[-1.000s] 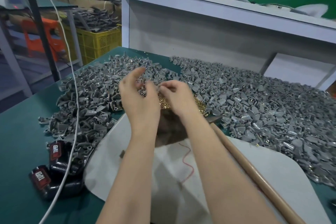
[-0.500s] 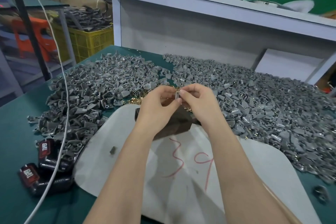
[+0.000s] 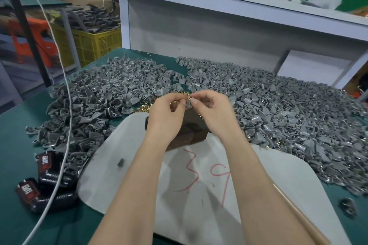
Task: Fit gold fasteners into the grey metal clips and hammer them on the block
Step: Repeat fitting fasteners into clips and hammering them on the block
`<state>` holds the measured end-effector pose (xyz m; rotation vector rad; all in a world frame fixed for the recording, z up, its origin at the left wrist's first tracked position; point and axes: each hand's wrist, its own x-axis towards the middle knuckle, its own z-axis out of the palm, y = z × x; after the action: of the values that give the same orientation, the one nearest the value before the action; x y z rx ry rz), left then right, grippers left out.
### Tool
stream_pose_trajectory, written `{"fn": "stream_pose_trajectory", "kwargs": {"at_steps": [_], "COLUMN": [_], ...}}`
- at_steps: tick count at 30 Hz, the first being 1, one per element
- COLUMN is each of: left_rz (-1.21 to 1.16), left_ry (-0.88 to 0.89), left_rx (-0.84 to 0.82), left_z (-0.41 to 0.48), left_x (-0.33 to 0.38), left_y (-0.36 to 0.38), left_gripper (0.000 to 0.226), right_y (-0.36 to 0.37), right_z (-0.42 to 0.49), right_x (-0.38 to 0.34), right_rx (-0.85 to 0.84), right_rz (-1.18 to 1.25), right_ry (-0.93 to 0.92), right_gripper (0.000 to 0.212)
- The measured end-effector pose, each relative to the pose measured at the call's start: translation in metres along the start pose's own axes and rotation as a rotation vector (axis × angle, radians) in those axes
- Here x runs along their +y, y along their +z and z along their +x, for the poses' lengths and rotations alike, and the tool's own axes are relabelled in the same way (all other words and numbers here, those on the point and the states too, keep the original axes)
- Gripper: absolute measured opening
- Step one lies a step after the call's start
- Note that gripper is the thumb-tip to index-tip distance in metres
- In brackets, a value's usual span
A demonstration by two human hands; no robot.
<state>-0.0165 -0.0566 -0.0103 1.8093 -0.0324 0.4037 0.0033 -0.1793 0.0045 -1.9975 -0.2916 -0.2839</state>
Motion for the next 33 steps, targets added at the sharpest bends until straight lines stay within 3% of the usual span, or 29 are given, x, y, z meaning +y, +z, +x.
{"fn": "stream_pose_trajectory", "kwargs": {"at_steps": [7,10,12,16,18,21,24,33], "left_rz": [-0.087,-0.089,-0.054,-0.119,-0.179,-0.210,-0.235,-0.188], "left_ry": [-0.047,-0.038,-0.011,-0.055,-0.079,-0.103,-0.124,-0.136], "left_rx": [-0.026,-0.089,-0.114,0.078,0.148,0.145,0.124,0.150], "left_z": [-0.002,-0.004,-0.004,-0.003,-0.001,-0.001,0.000,-0.001], "left_x": [0.004,0.005,0.007,0.005,0.003,0.002,0.000,0.000], "left_y": [-0.002,-0.002,0.000,-0.003,-0.006,-0.005,-0.003,-0.001], "left_gripper": [0.009,0.025,0.023,0.013,0.017,0.023,0.016,0.012], "right_y": [-0.001,-0.002,-0.002,-0.010,-0.017,-0.016,-0.003,0.003], "right_z": [0.001,-0.001,0.000,0.008,0.017,0.036,0.049,0.052], "right_x": [0.001,0.000,0.001,0.009,0.018,0.034,0.040,0.045], "right_rx": [-0.001,-0.013,0.008,0.207,0.290,0.043,-0.247,-0.281], "right_rz": [0.062,0.169,0.146,0.168,-0.053,-0.565,-0.819,-0.840], "right_ry": [0.008,0.040,0.065,0.168,0.210,0.289,0.353,0.276], "right_gripper": [0.020,0.018,0.014,0.017,0.016,0.023,0.025,0.015]}}
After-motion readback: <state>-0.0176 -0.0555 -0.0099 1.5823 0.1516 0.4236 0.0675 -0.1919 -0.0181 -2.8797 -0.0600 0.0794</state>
